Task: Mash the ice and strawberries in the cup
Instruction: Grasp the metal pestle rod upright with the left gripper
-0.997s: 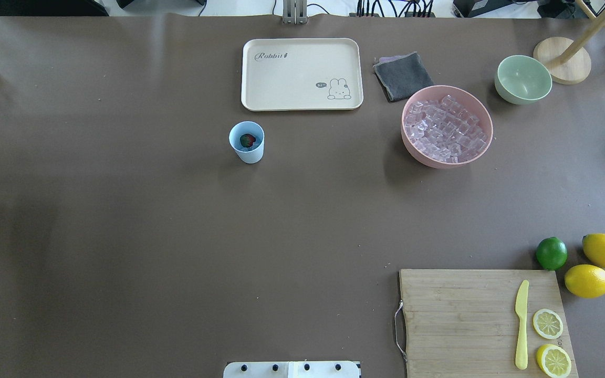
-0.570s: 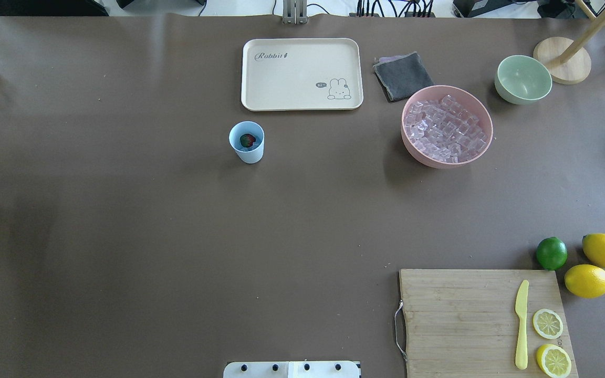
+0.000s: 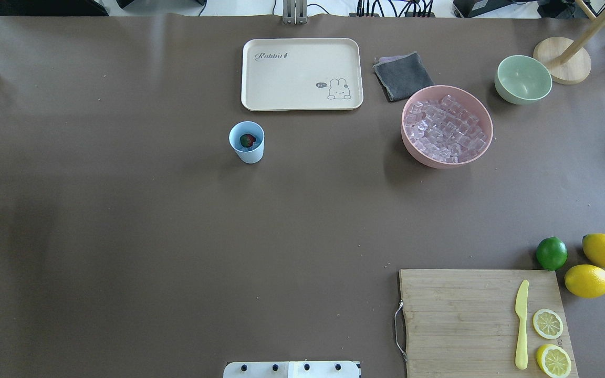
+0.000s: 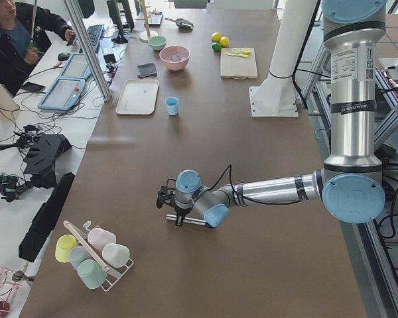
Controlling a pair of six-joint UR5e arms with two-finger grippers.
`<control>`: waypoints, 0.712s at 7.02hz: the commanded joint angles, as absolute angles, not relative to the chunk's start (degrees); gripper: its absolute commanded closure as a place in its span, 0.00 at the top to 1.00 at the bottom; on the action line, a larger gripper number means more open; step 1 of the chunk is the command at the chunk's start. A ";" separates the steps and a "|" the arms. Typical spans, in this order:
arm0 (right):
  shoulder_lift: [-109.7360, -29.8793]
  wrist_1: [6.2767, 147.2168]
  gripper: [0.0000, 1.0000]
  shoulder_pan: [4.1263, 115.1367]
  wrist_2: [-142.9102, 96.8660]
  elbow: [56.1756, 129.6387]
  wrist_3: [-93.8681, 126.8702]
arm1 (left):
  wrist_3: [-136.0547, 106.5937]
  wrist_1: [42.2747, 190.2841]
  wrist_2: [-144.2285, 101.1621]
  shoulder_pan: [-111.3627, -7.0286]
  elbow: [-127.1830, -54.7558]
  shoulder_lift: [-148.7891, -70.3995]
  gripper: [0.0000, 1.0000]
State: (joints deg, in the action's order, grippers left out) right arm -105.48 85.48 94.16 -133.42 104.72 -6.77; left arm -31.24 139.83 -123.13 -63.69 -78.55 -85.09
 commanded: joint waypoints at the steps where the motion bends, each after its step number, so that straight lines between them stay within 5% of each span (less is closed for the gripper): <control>1: -105.47 85.60 1.00 94.48 -133.42 104.77 -6.77 | -30.94 139.75 -122.78 -63.55 -78.05 -85.25 0.26; 3: -105.56 85.69 1.00 94.57 -133.42 104.76 -6.77 | -30.94 139.83 -123.13 -63.54 -78.66 -85.17 0.00; 5: -105.56 85.69 1.00 94.66 -133.50 104.76 -6.77 | -30.76 139.92 -126.97 -63.89 -82.59 -85.25 0.00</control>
State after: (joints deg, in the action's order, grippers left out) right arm -105.55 85.69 94.59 -133.44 104.72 -6.77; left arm -30.89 139.82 -124.41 -63.63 -80.23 -85.18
